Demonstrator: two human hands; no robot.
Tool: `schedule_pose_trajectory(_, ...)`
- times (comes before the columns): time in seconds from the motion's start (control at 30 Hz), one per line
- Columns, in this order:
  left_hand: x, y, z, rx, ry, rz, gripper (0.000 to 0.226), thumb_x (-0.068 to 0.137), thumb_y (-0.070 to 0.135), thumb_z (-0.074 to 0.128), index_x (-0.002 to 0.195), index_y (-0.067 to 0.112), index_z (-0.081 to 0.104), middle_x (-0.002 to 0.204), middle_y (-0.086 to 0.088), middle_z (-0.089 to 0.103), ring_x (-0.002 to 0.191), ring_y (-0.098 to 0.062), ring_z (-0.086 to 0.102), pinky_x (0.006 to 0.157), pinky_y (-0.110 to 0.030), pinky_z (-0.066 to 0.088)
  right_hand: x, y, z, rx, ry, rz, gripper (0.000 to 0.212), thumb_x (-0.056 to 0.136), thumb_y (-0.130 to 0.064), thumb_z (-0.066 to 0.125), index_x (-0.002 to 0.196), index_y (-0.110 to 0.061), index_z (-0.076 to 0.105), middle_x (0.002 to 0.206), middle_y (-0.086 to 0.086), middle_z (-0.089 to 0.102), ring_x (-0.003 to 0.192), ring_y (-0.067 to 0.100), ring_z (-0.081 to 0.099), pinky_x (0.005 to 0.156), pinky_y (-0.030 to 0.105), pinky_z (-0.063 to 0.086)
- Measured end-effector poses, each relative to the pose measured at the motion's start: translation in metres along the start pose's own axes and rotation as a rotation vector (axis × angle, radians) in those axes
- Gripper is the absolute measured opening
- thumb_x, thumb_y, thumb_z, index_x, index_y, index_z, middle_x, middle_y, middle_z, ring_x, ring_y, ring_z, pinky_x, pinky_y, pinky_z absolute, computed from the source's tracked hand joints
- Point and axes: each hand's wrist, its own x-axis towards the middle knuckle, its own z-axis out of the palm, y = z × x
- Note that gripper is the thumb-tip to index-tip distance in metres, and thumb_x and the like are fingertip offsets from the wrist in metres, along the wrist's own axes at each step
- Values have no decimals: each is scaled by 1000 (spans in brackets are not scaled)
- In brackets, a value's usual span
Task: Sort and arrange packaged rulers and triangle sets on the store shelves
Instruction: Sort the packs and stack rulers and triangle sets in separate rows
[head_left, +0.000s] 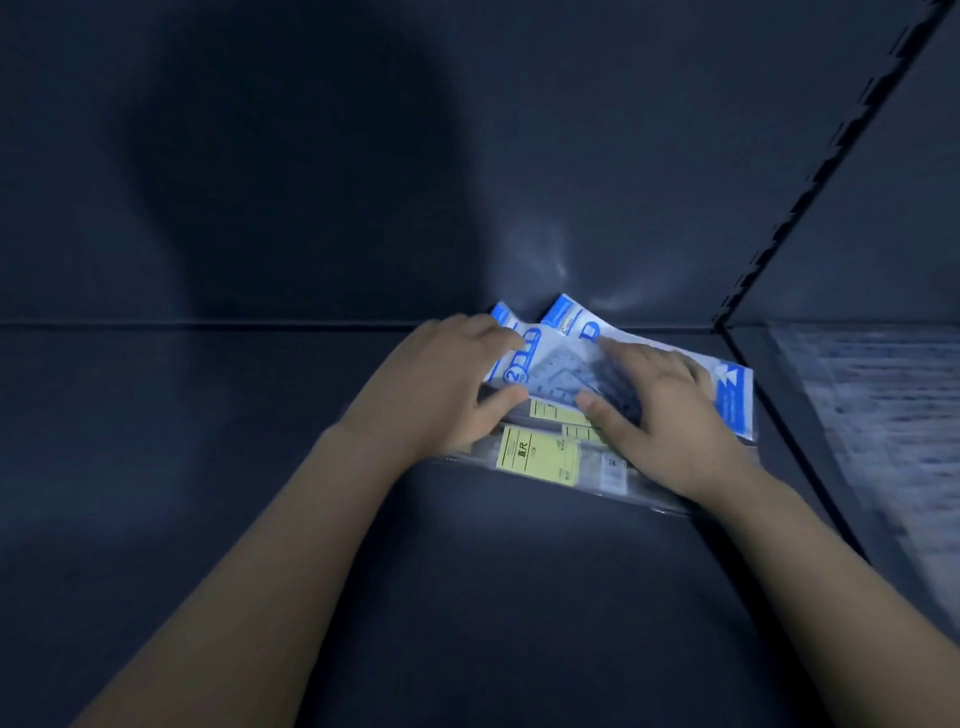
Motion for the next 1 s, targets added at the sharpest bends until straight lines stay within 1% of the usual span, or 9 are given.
schedule_pose_trajectory(0.1, -2, -2, 1, -58, 36, 21, 44, 86, 40, 62, 123, 17, 59, 120, 2, 60, 104, -20, 53, 93, -35, 38, 0, -3, -3, 176, -23, -70, 65, 80, -36, 70, 137, -26, 42, 121, -9, 54, 120, 16, 44, 109, 39, 26)
schedule_pose_trajectory(0.27, -6, 1, 11, -114, -38, 63, 56, 84, 51, 62, 131, 20, 55, 129, 5, 56, 121, -14, 46, 107, -29, 24, -5, -4, -3, 272, -7, -177, 64, 73, -34, 79, 125, -42, 43, 109, -23, 55, 104, -18, 39, 104, 26, 22)
schedule_pose_trajectory(0.37, -5, 5, 13, -170, -110, 31, 70, 78, 59, 65, 137, 26, 45, 134, 9, 48, 123, -11, 40, 108, -28, 20, -3, 4, -7, 292, 100, -110, 51, 80, -43, 69, 126, -32, 52, 112, -18, 59, 109, -5, 49, 107, 30, 26)
schedule_pose_trajectory(0.43, -3, 6, 9, -208, -199, -32, 77, 72, 58, 71, 137, 31, 41, 129, 10, 44, 119, -11, 36, 104, -28, 21, 0, 14, -12, 233, 138, -38, 43, 86, -33, 64, 127, -23, 55, 116, -7, 61, 112, 14, 54, 107, 39, 33)
schedule_pose_trajectory(0.53, -8, -2, -3, -247, -271, -137, 68, 63, 49, 81, 121, 36, 47, 112, 12, 43, 107, -9, 38, 97, -31, 30, 1, 25, -19, 387, 91, 13, 37, 91, -17, 58, 126, -27, 55, 114, -10, 62, 110, 6, 55, 104, 29, 37)
schedule_pose_trajectory(0.63, -18, -13, -19, -289, -290, -234, 59, 55, 44, 88, 102, 33, 54, 105, 14, 47, 101, -6, 46, 88, -28, 40, 1, 29, -20, 325, 62, 19, 36, 92, -15, 56, 126, -26, 55, 112, -9, 63, 111, 10, 53, 107, 38, 33)
schedule_pose_trajectory(0.73, -23, -24, -32, -344, -274, -302, 46, 57, 40, 88, 86, 26, 56, 95, 10, 56, 86, -10, 56, 70, -28, 44, 3, 22, -20, 202, 56, -45, 37, 86, -30, 62, 123, -23, 58, 110, -7, 62, 112, 16, 52, 107, 43, 31)
schedule_pose_trajectory(0.83, -26, -33, -45, -519, -197, -337, 27, 67, 33, 83, 79, 22, 62, 74, 3, 69, 64, -12, 65, 54, -24, 47, -1, 10, -18, 184, -12, -129, 64, 71, -64, 56, 123, -26, 59, 117, -11, 60, 114, 10, 48, 108, 41, 28)
schedule_pose_trajectory(1.0, -29, -36, -52, -788, -4, -346, 16, 73, 24, 74, 86, 17, 68, 82, -5, 75, 71, -20, 73, 57, -23, 55, -1, -1, -3, 86, -34, -252, 67, 75, -71, 41, 131, -34, 52, 127, -17, 50, 124, 4, 36, 104, 25, 11)
